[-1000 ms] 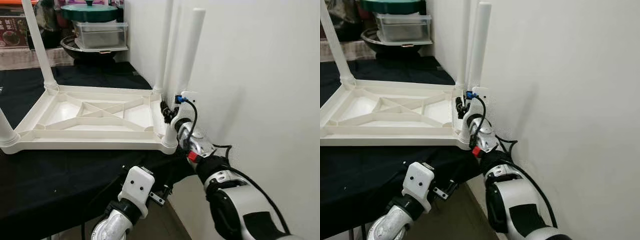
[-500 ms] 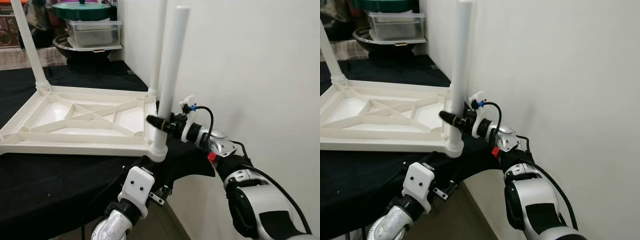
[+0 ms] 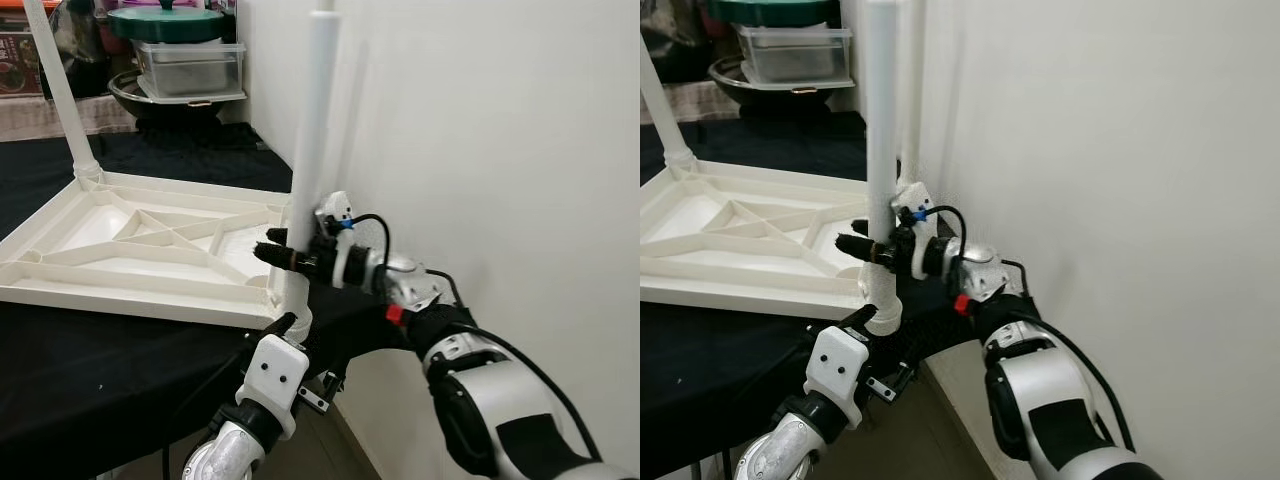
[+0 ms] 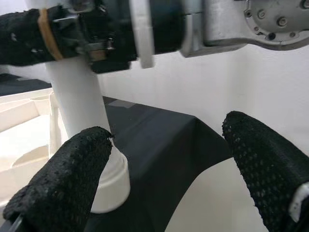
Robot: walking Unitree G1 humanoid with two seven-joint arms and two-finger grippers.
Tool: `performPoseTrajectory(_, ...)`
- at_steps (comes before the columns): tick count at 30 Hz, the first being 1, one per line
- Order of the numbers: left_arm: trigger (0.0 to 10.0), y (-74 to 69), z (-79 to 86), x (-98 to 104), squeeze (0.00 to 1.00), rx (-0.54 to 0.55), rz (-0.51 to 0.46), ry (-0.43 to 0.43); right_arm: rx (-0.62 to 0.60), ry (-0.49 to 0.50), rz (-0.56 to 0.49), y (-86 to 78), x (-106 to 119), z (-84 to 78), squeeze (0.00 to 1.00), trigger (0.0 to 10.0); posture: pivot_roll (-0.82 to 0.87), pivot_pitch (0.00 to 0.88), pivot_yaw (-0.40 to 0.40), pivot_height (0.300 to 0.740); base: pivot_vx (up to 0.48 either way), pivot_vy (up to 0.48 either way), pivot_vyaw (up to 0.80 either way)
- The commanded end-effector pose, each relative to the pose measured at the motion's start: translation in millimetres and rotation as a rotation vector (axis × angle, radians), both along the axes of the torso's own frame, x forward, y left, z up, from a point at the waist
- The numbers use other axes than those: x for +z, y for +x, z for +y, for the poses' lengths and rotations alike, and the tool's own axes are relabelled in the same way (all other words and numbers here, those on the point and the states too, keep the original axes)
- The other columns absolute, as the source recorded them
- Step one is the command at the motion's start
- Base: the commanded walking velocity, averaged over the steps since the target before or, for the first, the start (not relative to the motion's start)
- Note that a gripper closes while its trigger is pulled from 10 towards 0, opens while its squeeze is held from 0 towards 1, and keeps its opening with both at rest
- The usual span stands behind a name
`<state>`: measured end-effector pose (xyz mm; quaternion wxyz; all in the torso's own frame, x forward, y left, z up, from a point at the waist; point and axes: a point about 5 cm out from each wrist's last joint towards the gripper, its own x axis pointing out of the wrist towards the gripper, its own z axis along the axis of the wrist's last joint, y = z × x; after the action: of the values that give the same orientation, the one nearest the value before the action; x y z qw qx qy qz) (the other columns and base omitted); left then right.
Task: Building children table
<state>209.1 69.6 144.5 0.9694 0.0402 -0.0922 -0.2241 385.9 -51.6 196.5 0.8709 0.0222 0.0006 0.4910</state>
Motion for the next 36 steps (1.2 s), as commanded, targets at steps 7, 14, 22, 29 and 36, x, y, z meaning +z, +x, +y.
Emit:
performPoseTrajectory(7, 10.0, -0.4, -2.3, 0, 0.0, -0.005, 0.004, 0.006, -0.77, 0.011, 0.178, 26.9, -7, -49.4, 0.0, 0.0, 0.09, 0.015, -0.137, 0.74, 0.0, 0.0, 0.0)
performPoseTrajectory(14, 10.0, -0.1, -2.2, 0, 0.0, -0.006, 0.005, 0.009, -1.046, 0.032, 0.25, 24.1, -21, -60.1, 0.0, 0.0, 0.1, 0.017, -0.137, 0.74, 0.0, 0.0, 0.0)
performPoseTrajectory(22, 10.0, -0.1, -1.9, -1, 0.0, -0.007, 0.007, 0.012, -0.961, 0.127, 0.174, 20.5, -16, -37.6, 1.0, 10.0, 0.1, 0.012, -0.134, 0.74, 0.0, 0.0, 0.0)
performPoseTrajectory(29, 10.0, 0.6, -2.1, -1, 0.0, -0.005, 0.008, 0.01, -0.665, 0.26, 0.208, 17.7, -11, -24.3, 0.0, 10.0, 0.1, 0.012, -0.136, 0.74, 0.0, 0.0, 0.0)
performPoseTrajectory(36, 10.0, 0.2, -1.8, -1, 0.0, -0.004, 0.006, 0.008, 0.003, 0.268, 0.133, -2.7, -5, -28.8, 0.0, 10.0, 0.1, 0.012, -0.139, 0.74, 0.0, 0.0, 0.0)
